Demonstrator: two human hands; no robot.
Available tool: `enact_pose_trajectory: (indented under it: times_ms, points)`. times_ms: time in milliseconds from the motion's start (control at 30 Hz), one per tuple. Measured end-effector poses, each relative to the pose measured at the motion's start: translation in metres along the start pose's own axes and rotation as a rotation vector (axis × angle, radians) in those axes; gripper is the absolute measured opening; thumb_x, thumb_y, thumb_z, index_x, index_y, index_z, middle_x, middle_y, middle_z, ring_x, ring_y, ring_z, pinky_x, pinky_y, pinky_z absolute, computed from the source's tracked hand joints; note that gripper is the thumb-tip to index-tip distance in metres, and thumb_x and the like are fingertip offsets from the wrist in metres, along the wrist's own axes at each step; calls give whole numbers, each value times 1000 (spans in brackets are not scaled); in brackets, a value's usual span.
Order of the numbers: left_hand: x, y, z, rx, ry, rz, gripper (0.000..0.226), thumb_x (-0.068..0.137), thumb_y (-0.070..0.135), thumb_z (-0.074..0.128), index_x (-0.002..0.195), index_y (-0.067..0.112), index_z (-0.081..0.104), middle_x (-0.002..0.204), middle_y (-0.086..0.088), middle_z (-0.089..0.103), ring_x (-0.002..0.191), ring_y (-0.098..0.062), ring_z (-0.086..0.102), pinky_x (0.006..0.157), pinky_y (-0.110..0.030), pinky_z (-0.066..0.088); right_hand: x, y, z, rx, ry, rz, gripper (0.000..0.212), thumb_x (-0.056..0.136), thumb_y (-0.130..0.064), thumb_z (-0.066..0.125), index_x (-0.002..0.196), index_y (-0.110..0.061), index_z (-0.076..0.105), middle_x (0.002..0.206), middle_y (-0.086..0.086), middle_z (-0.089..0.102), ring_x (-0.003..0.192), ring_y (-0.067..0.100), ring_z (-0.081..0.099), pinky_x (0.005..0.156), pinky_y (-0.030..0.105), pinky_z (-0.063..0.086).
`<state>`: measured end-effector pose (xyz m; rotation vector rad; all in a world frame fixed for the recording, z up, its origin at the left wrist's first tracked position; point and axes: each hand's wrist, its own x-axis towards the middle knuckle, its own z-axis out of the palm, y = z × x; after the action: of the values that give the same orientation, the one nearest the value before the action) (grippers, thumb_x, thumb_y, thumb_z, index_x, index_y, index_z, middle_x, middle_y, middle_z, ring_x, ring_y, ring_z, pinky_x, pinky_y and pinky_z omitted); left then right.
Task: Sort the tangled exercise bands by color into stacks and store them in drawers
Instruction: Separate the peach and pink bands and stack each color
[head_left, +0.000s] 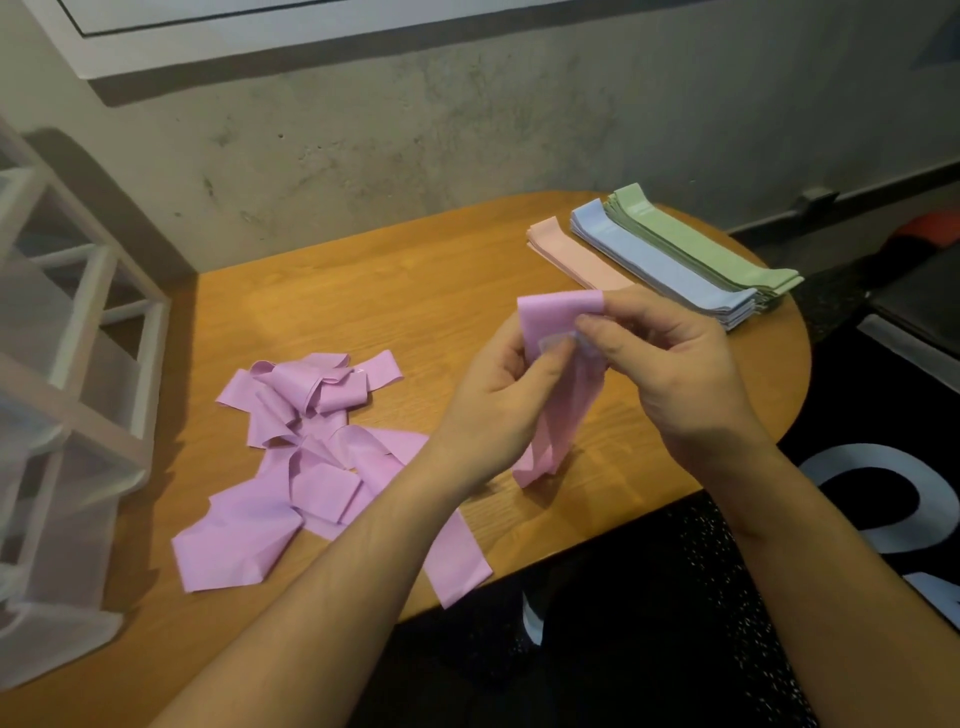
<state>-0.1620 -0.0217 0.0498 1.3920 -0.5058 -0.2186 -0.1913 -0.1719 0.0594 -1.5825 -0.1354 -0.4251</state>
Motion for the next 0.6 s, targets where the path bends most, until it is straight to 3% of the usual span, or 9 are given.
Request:
enact_pose_trajectory:
  times_ms: [67,133,233,367,433,500,600]
  points:
    - [0,1,1,4,-4,-7,25,104,6,47,115,24,59,95,17,73,92,3,65,81,-16,50,1,1,0,-2,-16,-4,22,88,-11,70,110,-13,74,98,20,67,92,43,58,83,54,52]
    - [1,3,2,-10,20,-36,25,105,8,45,113,24,62,95,11,74,91,-1,67,80,-17,51,2,3,0,12,-38,8,22,89,-7,70,110,-13,73,90,16,64,80,32,55,73,41,53]
    - [9,6,0,-96,97,-112,21,105,15,47,108,25,66,96,5,73,91,-9,66,81,-25,51,3,12,3,165,-26,54,22,83,-12,73,103,-16,66,86,4,60,81,15,56,72,26,51]
    - [22,12,-7,-141,135,-133,15,98,23,52,105,19,65,94,-3,73,89,-18,65,83,-35,51,1,38,3,205,-99,115,40,75,-27,78,110,-22,58,98,-3,66,96,10,61,86,27,52]
    - [27,17,-10,-149,100,-148,20,105,20,45,110,14,63,100,-9,75,93,-23,70,88,-42,56,-2,50,4,147,-155,168,42,76,-30,78,112,-21,58,103,4,68,100,14,63,91,34,53]
    - [31,22,-12,-175,94,-171,25,108,18,37,114,11,60,105,-12,74,94,-26,71,85,-42,59,-3,58,4,78,-172,192,30,82,-21,77,103,-14,57,96,12,67,92,17,62,86,36,52]
    - [37,30,-16,-252,104,-216,28,108,21,34,121,10,57,108,-11,74,97,-26,72,83,-39,59,-4,64,2,64,-190,196,17,89,-9,72,90,-11,55,81,-1,65,80,12,60,74,28,50]
